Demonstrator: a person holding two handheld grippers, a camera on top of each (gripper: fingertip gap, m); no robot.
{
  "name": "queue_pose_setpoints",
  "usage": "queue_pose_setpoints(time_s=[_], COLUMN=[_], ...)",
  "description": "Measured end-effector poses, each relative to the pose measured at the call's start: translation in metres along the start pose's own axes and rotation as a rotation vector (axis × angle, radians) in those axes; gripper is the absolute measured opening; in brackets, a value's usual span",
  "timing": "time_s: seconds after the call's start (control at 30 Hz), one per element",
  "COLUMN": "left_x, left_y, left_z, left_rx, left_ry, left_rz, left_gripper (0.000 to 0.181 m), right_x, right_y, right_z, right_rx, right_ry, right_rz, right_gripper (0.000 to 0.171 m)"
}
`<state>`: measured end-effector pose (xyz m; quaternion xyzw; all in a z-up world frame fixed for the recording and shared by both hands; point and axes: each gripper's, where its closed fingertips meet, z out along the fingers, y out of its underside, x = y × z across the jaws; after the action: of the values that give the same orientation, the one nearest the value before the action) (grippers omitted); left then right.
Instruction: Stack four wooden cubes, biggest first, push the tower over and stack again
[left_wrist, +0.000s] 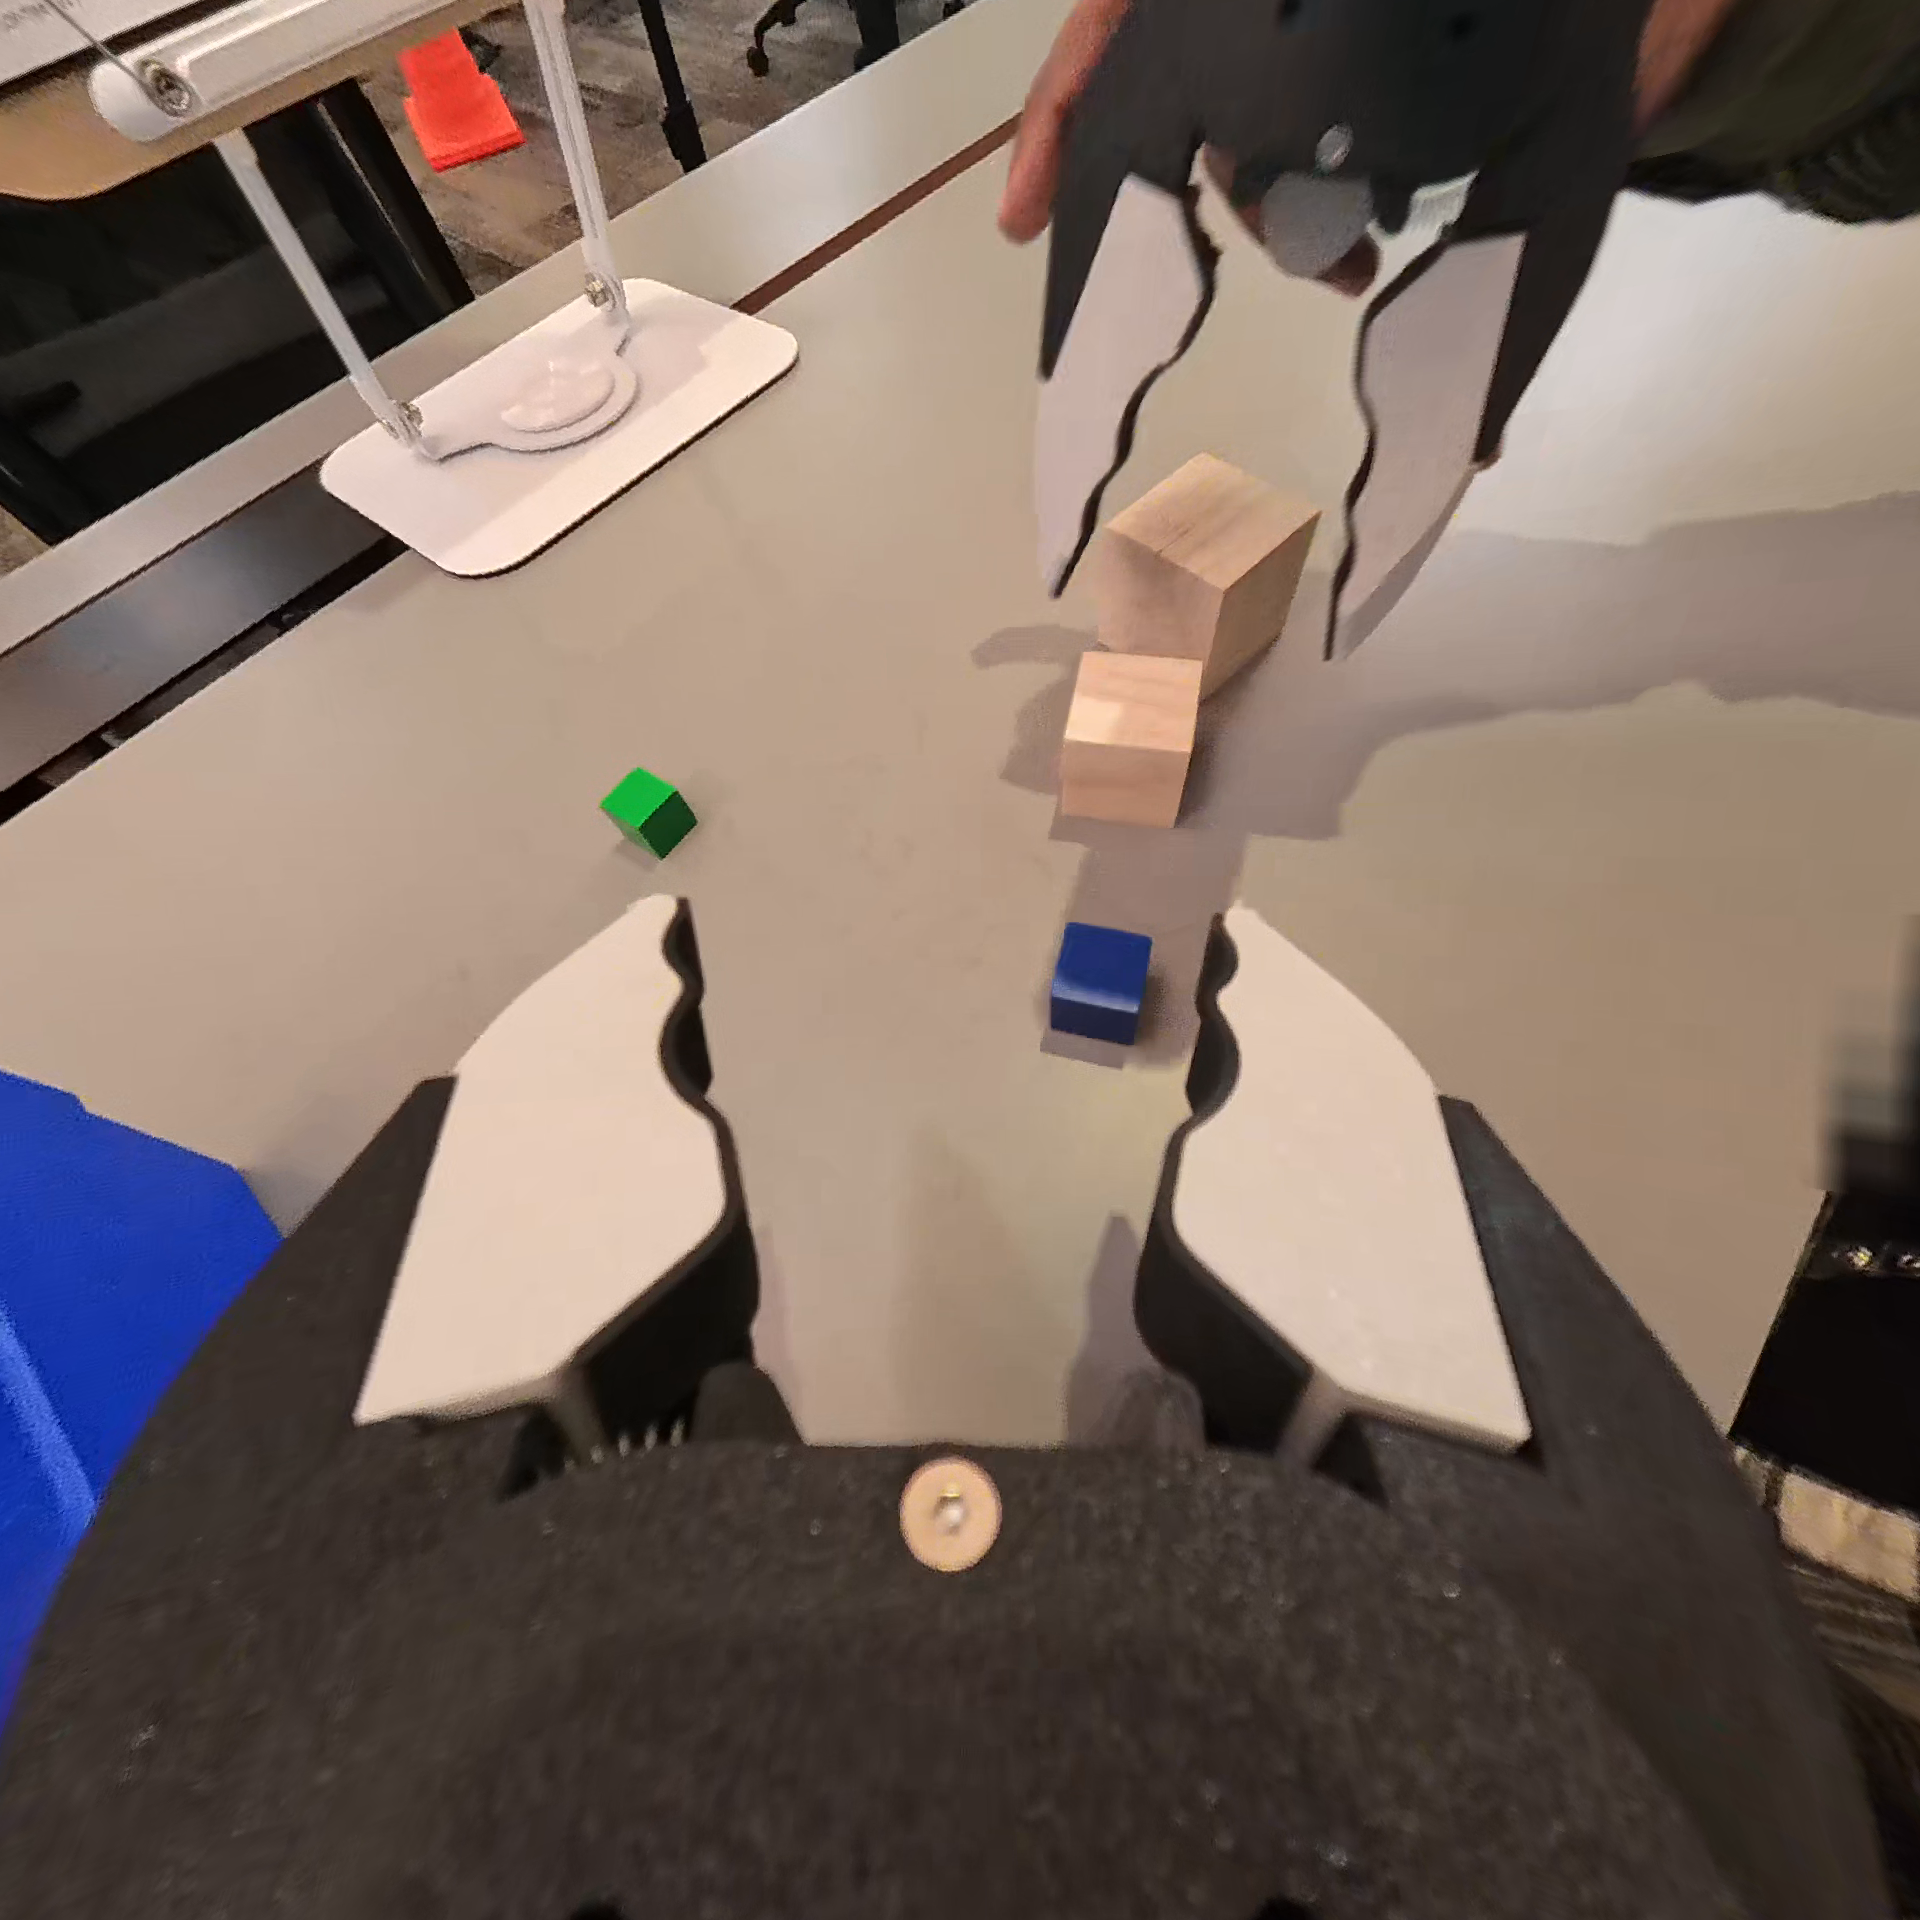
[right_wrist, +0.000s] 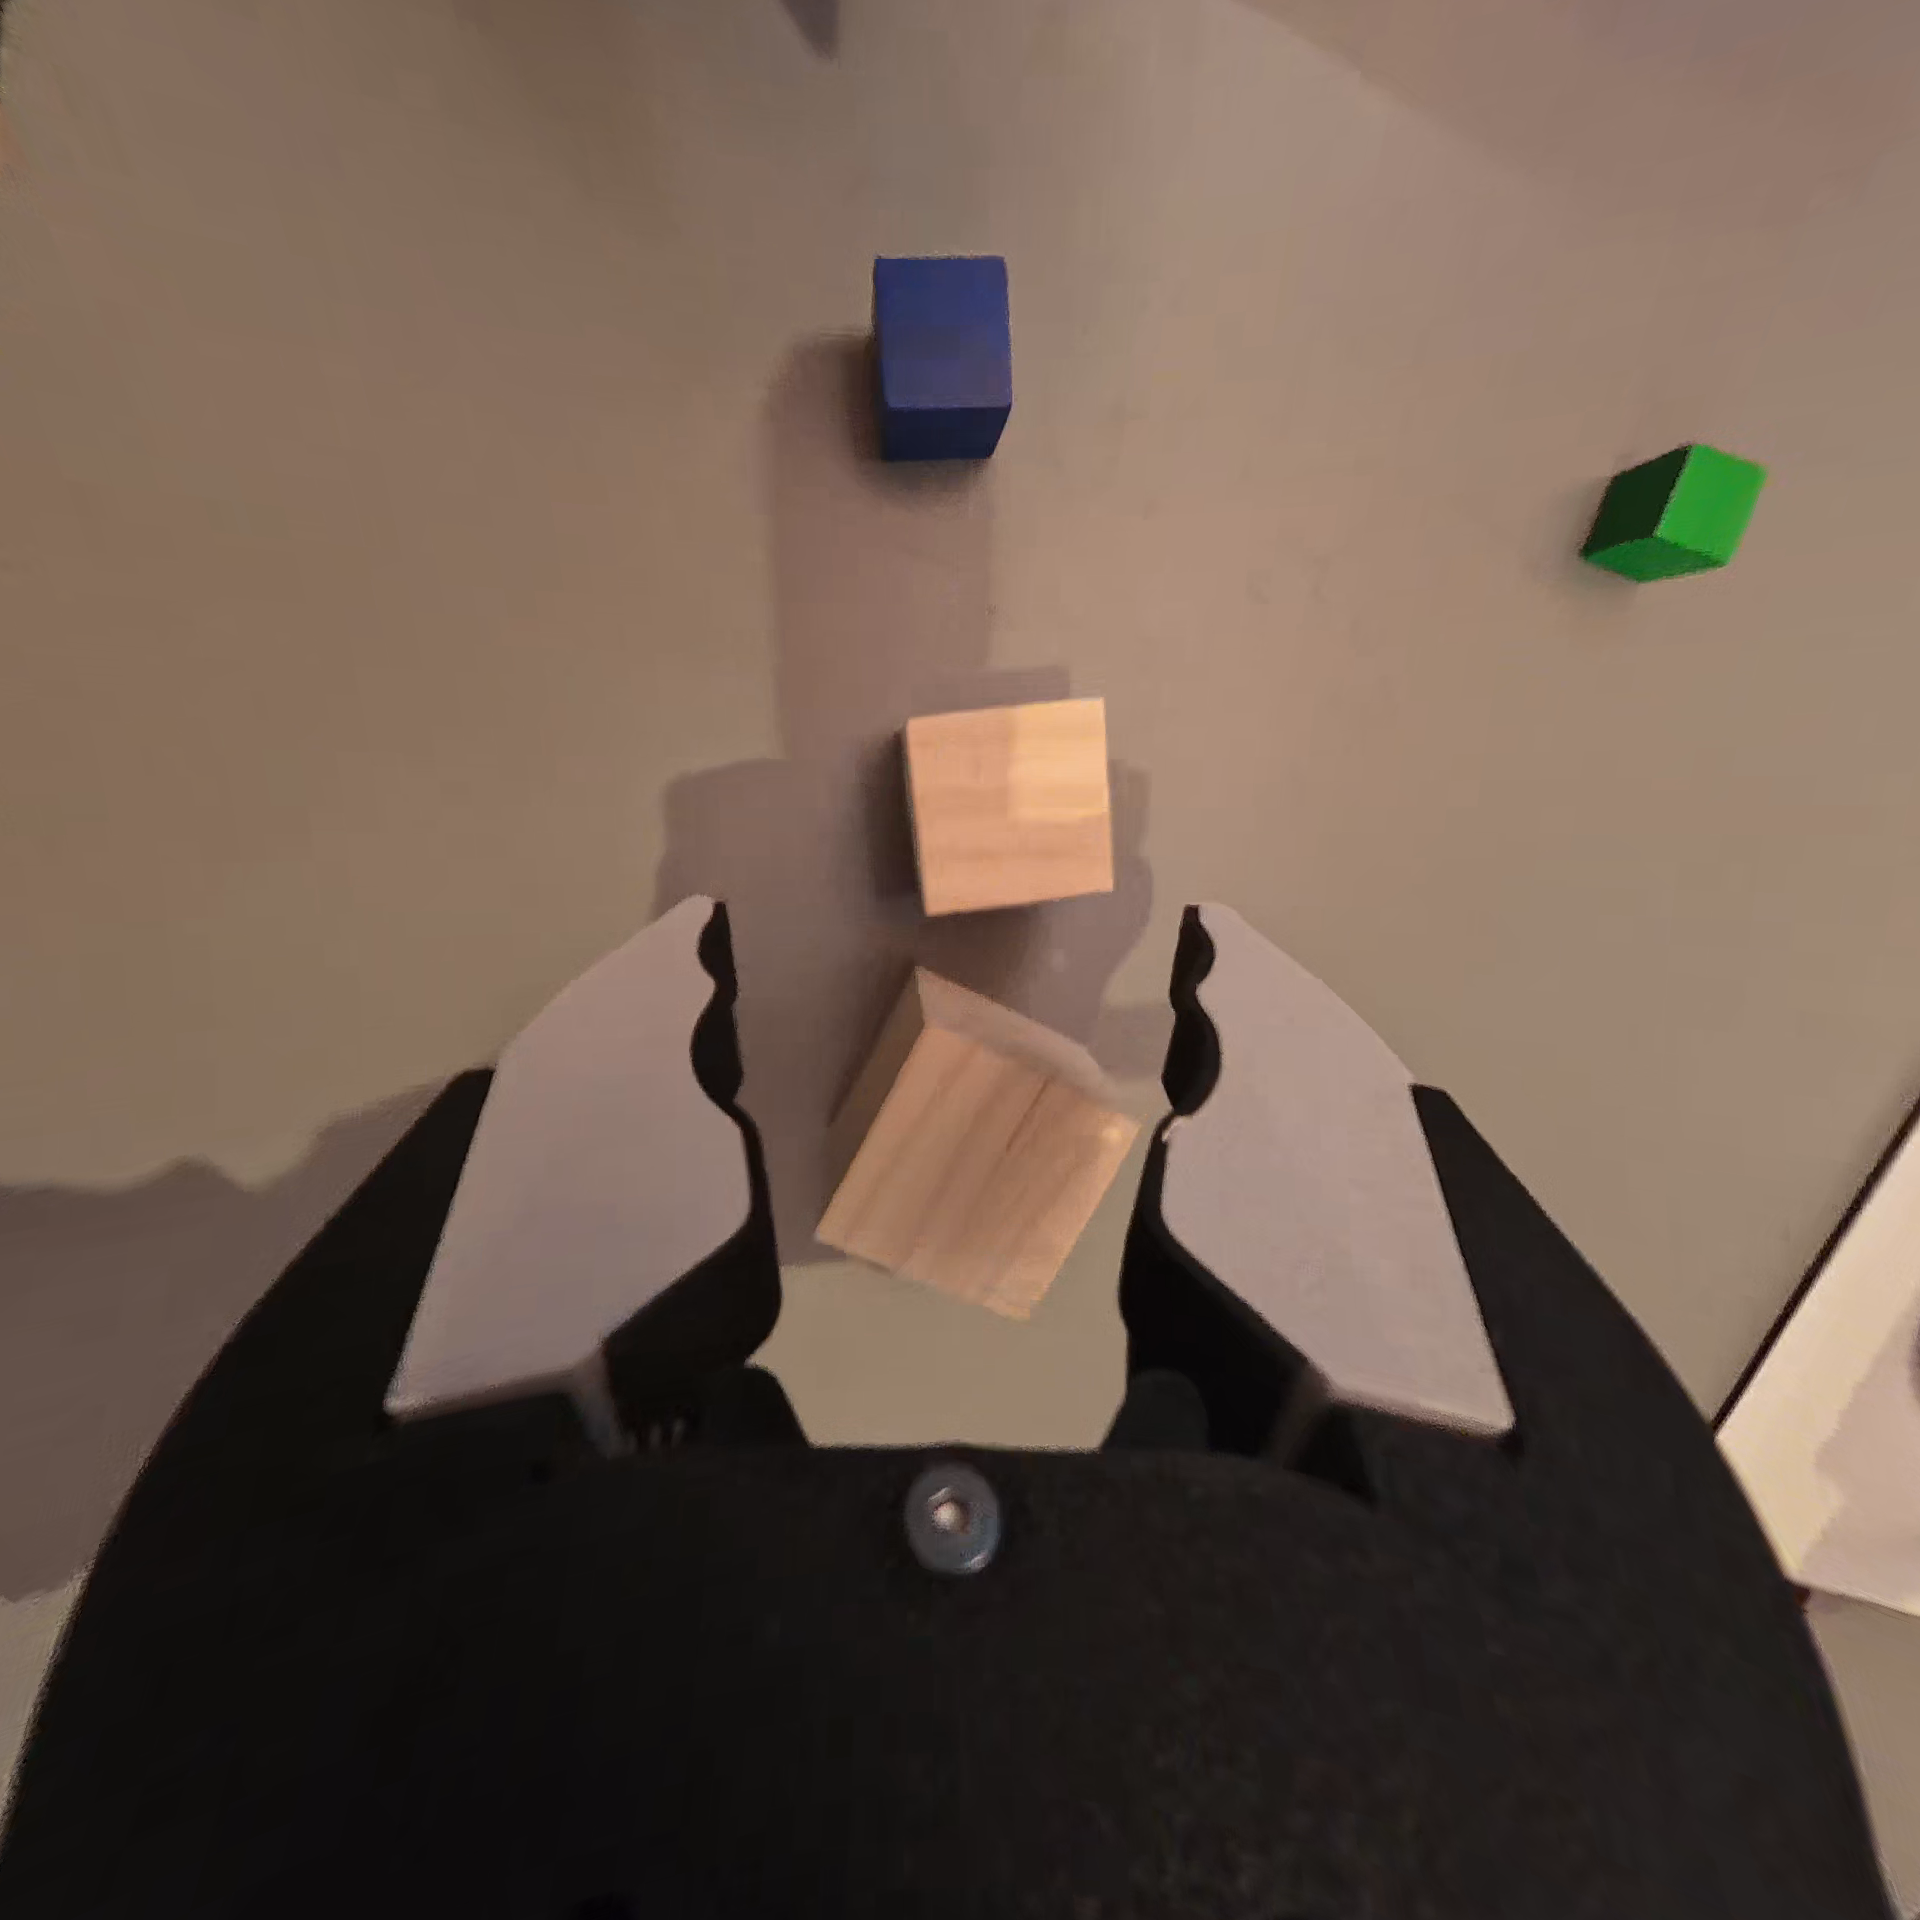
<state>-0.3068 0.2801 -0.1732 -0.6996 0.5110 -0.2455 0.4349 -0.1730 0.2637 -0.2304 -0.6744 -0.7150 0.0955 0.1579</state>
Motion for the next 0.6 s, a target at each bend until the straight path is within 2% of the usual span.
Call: queue_pose_setpoints(time_s=[0.03, 0.23, 0.37, 0.5, 0.6], left_x=[-0.001, -0.002, -0.003, -0.002, -0.001], left_y=[0.001, 0.005, 0.008, 0.007, 0.005], left_z=[-0.001, -0.001, -0.001, -0.003, -0.003], left_rx=[0.001, -0.008, -0.022, -0.01, -0.003], left_ry=[0.002, 0.012, 0.009, 0.014, 0.022], left_rz=[-0.003, -0.004, 0.004, 0.001, -0.001], left_gripper=[0.09, 0.09, 0.09, 0.089, 0.089], right_x=[0.003, 0.008, 0.009, 0.011, 0.01], right_y=[-0.002, -0.008, -0.006, 0.013, 0.037], right_z=[0.005, 0.028, 0.028, 0.014, 0.005], right_rx=[-0.025, -0.165, -0.207, -0.243, -0.292], right_ry=[-0.015, -0.084, -0.087, -0.062, -0.055], right_rz=[-0.011, -0.042, -0.025, 0.063, 0.176], right_gripper=[0.08, 0.081, 0.089, 0.098, 0.115])
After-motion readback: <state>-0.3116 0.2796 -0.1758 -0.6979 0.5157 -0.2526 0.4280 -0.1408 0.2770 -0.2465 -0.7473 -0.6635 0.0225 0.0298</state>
